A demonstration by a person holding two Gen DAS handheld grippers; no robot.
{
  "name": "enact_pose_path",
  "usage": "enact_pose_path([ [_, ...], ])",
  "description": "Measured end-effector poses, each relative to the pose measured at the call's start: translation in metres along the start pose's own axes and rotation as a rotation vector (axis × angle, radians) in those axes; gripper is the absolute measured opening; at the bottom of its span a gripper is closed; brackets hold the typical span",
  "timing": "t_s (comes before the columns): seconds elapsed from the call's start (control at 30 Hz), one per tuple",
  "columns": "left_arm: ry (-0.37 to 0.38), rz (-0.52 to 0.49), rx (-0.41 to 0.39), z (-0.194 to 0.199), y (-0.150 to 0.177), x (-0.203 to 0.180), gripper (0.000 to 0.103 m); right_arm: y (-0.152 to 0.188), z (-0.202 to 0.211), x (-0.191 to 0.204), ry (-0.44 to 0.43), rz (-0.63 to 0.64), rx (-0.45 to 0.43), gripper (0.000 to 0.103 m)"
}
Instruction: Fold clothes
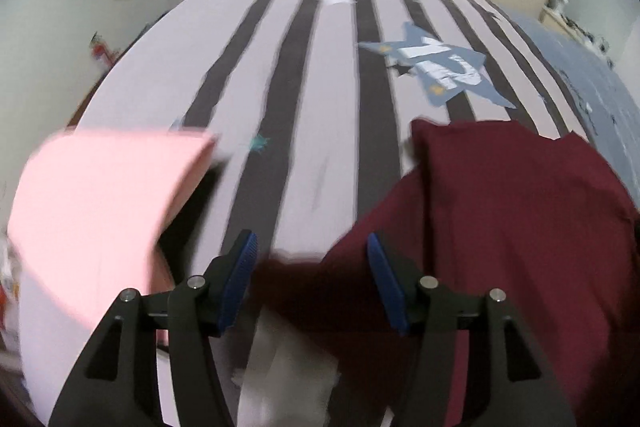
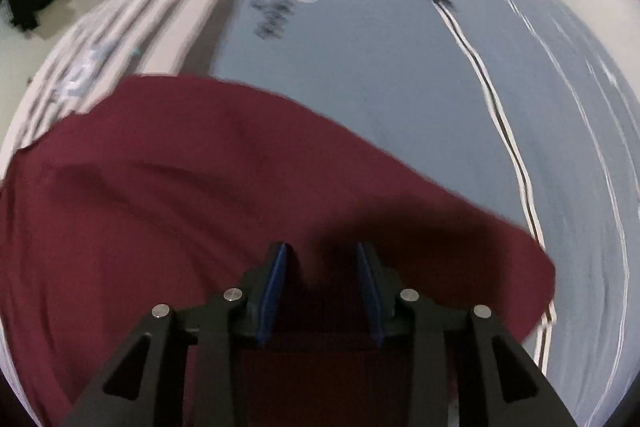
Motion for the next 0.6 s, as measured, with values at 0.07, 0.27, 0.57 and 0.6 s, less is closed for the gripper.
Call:
enact_pose_path([
  [0.07,0.016,0.033,0.026,-0.004,0.017,0.008,0.055,0.009,0.015,-0.007,0.011,-0.016,-0.026,0.033],
  [0.27,0.066,0.133,0.103,-0.016,0.068,0.030,0.056,0.068,0.061,-0.028,0.073,-0.060,-0.084,0.042],
  [0.57,0.213,0.203,0.074,-0.041,0.039,0.002,0.056,0.100,0.044,-0.050,0.011,-0.203,-0.035,0.046],
  [0.6,0.217,0.177,0.063,-0.039,0.036,-0.005,0.056,0.099,0.044,-0.048,0.013,-0.205,-0.036,0.048],
])
Point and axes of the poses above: each gripper's, at about its wrist camera, not at the fingertips, and z roughly against the way its jaws point, x to its left, y to its underside, the point moved 7 cm from there along -z, roughly the way its jaws point, and after that the axes turned 7 degrees about z, right-handed, at the moved point
